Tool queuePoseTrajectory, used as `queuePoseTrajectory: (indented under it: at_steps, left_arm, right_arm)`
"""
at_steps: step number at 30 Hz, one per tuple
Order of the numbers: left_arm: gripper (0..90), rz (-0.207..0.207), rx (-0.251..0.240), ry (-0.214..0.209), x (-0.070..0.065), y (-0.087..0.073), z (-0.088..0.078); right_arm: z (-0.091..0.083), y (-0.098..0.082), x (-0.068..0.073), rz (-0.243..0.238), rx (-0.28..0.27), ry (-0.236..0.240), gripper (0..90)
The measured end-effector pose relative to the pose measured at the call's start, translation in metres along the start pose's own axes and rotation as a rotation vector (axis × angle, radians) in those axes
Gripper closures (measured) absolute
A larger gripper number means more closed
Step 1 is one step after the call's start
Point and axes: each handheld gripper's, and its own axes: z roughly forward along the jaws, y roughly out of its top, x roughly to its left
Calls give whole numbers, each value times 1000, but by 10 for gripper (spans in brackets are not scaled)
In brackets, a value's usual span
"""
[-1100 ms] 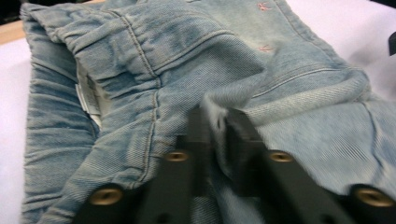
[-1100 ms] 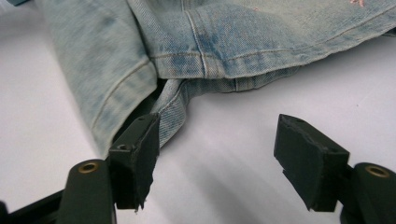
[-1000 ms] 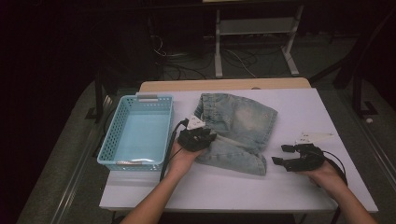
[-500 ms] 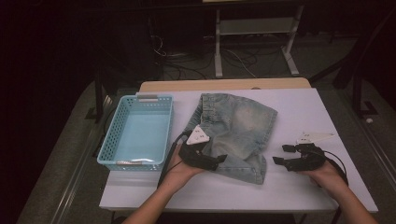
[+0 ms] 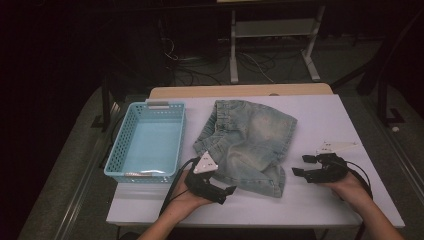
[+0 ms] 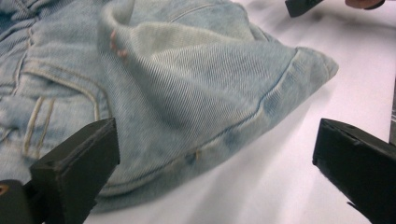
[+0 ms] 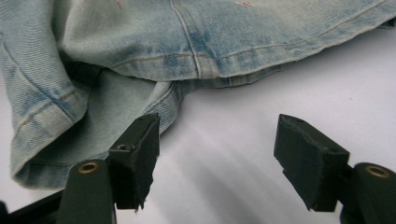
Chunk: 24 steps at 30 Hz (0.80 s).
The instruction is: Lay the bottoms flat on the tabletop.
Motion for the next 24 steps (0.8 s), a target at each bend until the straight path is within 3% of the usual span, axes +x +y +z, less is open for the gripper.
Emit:
queuePoseTrajectory:
  at_steps: [7, 17, 24]
  left_arm:
    - [0, -24, 32, -6, 3, -15, 0]
    - [0, -16, 49, -19, 4, -18, 5]
    - [0, -21, 35, -16, 4, -19, 3]
  right_arm:
    - [3, 1, -4, 10, 5, -15, 316]
    - [14, 11, -16, 25, 11, -41, 325]
    - [23, 22, -29, 41, 4, -48, 334]
